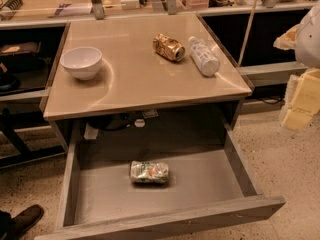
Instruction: Pick 7up can from top drawer and place on counter
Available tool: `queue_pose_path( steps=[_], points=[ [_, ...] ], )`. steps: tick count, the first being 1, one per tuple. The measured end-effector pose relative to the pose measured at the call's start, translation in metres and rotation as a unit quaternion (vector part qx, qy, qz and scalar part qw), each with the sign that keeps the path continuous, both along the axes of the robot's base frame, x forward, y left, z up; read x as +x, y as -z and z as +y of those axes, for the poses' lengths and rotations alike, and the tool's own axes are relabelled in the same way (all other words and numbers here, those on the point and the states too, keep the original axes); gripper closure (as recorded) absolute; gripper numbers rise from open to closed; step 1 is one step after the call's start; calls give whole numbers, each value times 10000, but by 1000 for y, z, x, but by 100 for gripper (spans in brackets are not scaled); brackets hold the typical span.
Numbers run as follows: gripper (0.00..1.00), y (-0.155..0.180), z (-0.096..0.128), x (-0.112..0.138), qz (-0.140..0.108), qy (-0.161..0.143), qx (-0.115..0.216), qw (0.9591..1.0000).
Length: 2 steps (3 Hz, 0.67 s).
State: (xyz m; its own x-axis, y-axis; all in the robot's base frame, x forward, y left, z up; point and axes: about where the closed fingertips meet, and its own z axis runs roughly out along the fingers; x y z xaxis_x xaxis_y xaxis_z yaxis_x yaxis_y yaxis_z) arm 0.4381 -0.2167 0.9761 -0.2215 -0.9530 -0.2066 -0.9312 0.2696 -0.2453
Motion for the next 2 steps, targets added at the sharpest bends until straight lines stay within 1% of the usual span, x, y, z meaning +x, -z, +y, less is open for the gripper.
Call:
queue_pose_path(
  steps=[1,2],
  points=[
    [0,0,0,0,0,0,1,10000],
    [0,13,11,-3,72,2,115,9999]
  ],
)
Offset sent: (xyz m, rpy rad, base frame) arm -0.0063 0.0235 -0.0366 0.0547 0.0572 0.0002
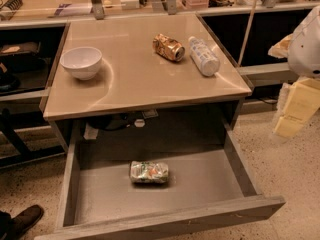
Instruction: Pick 7up can from top drawer and place on counter
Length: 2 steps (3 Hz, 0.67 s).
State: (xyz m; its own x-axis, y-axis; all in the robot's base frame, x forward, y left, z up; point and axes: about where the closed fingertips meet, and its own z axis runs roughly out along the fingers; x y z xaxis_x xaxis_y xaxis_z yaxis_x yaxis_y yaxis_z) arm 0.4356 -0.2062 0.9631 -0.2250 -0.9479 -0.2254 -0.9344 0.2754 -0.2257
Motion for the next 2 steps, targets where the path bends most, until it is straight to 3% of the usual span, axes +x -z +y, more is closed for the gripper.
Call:
queue_pose_path(
  steps=[1,2],
  points=[
    [0,29,39,-5,233,-103,300,9992],
    [0,59,89,-14,549,-369,611,9959]
  ],
)
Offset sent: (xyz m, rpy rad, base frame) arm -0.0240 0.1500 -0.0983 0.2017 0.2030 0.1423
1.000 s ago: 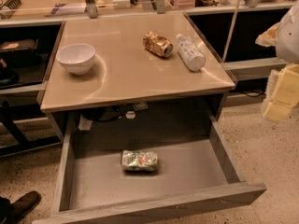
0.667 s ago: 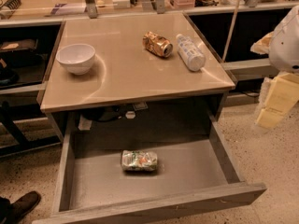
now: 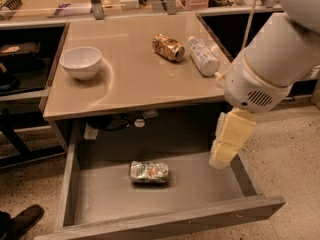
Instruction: Pick 7up can from top drawer and place on counter
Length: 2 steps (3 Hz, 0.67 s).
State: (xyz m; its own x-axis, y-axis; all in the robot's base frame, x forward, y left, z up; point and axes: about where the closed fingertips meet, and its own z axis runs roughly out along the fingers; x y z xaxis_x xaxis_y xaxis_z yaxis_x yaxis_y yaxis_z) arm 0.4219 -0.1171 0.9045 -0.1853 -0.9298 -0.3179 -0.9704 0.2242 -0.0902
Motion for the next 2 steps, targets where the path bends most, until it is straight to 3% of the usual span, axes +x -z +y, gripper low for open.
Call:
queue_pose_path(
  steps=[1,2],
  points=[
    [0,13,39,-13,346,-248,343,9985],
    [0,12,42,-14,353,-258,377,9983]
  ],
)
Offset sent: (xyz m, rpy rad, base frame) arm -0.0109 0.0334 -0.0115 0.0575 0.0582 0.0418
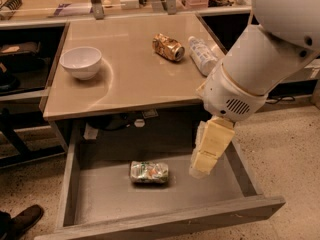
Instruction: Pick 7up can from top drawer and place on counter
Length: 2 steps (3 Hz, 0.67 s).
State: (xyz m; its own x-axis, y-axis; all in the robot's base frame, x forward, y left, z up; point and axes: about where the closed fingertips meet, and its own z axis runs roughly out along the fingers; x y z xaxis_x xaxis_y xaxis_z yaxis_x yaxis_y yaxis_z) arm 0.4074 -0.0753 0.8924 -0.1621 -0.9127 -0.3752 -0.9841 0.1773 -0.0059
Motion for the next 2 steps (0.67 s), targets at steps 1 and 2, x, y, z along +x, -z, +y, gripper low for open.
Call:
queue_pose_path(
  steps=[1,2],
  points=[
    [0,26,21,-2,72,-13,118,9999],
    [0,71,41,7,24,127,273,9995]
  ],
)
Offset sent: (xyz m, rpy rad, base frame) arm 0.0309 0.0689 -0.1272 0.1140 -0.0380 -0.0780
